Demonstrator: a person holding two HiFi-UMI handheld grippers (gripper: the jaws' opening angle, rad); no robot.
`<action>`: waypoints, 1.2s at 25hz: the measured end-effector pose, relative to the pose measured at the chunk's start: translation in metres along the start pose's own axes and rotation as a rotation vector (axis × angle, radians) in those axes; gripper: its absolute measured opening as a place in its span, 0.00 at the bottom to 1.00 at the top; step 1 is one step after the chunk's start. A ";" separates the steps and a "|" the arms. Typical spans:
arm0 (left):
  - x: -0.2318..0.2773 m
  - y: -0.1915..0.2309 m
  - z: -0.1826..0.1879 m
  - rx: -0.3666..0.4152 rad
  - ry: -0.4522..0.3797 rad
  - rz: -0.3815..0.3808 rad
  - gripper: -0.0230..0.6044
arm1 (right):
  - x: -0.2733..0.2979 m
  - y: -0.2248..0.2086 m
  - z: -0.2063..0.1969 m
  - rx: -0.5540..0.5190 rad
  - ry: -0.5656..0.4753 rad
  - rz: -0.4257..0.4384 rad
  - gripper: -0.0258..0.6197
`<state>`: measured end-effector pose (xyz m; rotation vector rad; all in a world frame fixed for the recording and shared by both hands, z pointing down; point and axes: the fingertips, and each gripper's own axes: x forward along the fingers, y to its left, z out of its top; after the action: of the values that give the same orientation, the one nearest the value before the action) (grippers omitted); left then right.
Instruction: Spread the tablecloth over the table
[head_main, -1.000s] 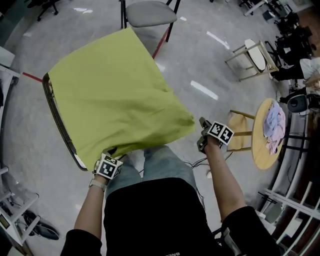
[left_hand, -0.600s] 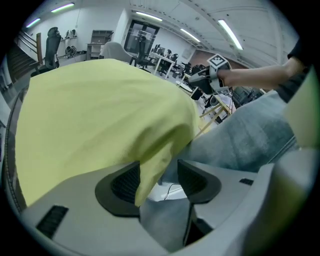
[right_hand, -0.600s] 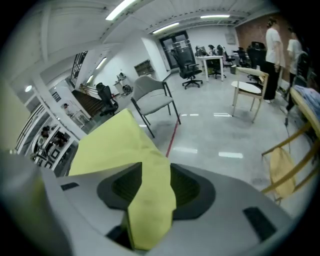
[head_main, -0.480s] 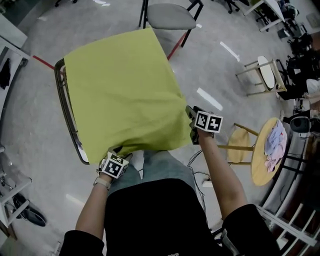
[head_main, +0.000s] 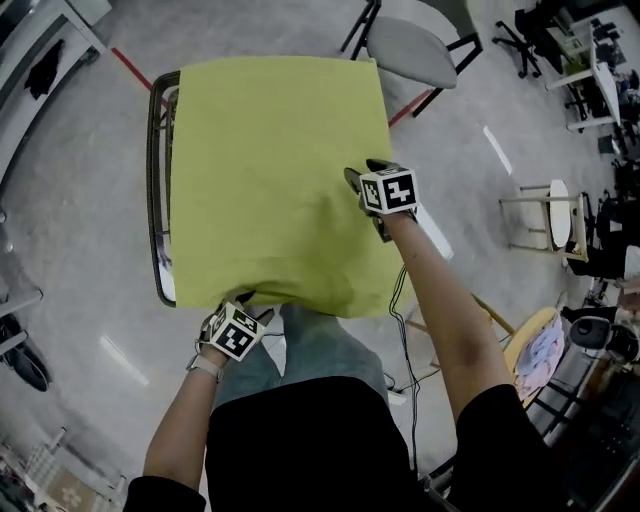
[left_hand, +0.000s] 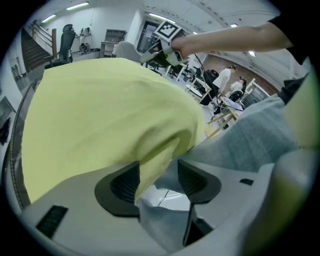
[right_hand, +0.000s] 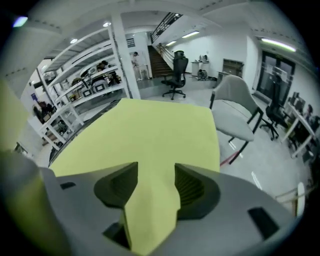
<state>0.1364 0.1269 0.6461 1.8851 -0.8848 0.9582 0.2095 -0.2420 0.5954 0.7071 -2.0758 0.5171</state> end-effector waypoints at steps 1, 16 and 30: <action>0.000 0.001 0.001 -0.022 -0.011 0.008 0.43 | 0.012 0.002 0.017 -0.054 0.006 0.004 0.38; -0.024 0.016 0.025 -0.225 -0.187 0.052 0.43 | 0.131 0.039 0.102 -0.392 0.098 0.107 0.39; -0.021 0.075 0.020 -0.327 -0.203 0.221 0.36 | 0.120 0.022 0.083 -0.366 0.093 0.146 0.36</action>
<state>0.0697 0.0823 0.6470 1.6440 -1.3094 0.7036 0.0897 -0.3096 0.6480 0.3144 -2.0673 0.2330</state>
